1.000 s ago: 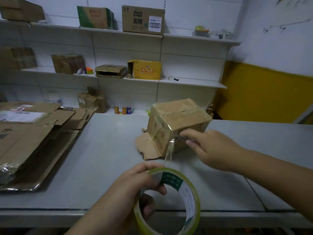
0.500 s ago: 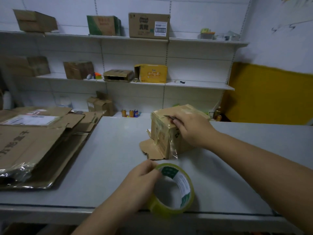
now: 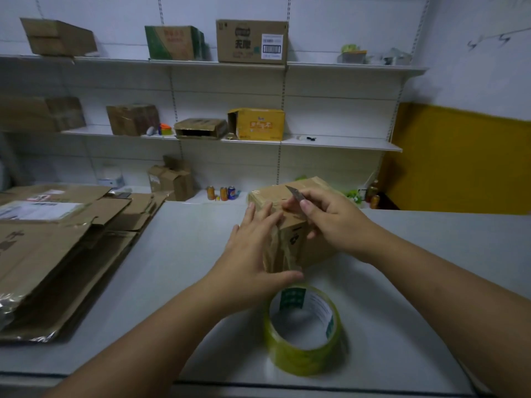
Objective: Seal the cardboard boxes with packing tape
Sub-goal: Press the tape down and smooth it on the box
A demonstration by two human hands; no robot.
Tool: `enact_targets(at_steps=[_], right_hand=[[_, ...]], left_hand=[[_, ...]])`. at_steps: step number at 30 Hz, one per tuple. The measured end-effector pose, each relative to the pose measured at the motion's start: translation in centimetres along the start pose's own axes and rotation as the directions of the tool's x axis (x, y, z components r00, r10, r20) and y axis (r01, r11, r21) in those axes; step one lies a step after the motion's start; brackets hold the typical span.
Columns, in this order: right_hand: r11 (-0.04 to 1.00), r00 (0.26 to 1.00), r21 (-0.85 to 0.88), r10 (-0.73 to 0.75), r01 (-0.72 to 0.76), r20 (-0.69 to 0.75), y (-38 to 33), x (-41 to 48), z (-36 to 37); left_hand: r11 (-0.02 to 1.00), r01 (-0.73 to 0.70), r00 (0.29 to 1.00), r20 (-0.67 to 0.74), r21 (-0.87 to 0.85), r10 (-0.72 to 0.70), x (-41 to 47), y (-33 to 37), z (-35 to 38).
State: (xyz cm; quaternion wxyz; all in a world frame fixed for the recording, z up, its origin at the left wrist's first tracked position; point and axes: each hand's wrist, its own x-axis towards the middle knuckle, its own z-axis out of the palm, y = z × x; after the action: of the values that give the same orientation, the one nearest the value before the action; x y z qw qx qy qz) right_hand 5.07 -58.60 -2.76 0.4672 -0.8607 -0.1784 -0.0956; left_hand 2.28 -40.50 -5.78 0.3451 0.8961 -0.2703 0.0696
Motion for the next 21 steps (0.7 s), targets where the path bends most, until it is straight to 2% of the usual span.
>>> enact_targets(at_steps=[4, 6, 8, 10, 13, 15, 21], right_hand=[[0.97, 0.994, 0.239, -0.023, 0.049, -0.107, 1.0, -0.7, -0.7], [0.966, 0.981, 0.236, -0.063, 0.106, -0.184, 1.8, -1.3, -1.3], [0.984, 0.982, 0.113, -0.119, 0.136, -0.147, 2.9, -2.3, -1.9], [0.974, 0.982, -0.13, -0.189, 0.188, 0.005, 3.9, -3.4, -2.2], [0.791, 0.939, -0.506, -0.292, 0.343, 0.179, 4.8, -4.1, -1.5], [0.7, 0.912, -0.586, -0.341, 0.407, 0.226, 4.8, -3.9, -0.9], [0.521, 0.818, -0.662, -0.511, 0.538, 0.262, 4.7, -2.4, 1.0]], left_hand=[[1.0, -0.003, 0.999, 0.033, -0.006, 0.004, 0.5, -0.9, 0.9], [1.0, 0.001, 0.998, 0.06, 0.01, -0.002, 0.6, -1.2, 1.4], [1.0, 0.009, 0.996, 0.088, -0.012, -0.008, 0.7, -1.5, 1.6], [0.998, 0.01, 0.994, 0.107, -0.056, -0.004, 0.9, -1.9, 1.6], [0.996, -0.014, 0.994, 0.11, -0.088, 0.023, 0.9, -2.1, 1.6], [0.996, -0.028, 0.993, 0.116, -0.08, 0.038, 0.9, -2.3, 1.6], [0.993, -0.02, 0.997, 0.067, -0.117, 0.028, 0.9, -3.2, 2.0]])
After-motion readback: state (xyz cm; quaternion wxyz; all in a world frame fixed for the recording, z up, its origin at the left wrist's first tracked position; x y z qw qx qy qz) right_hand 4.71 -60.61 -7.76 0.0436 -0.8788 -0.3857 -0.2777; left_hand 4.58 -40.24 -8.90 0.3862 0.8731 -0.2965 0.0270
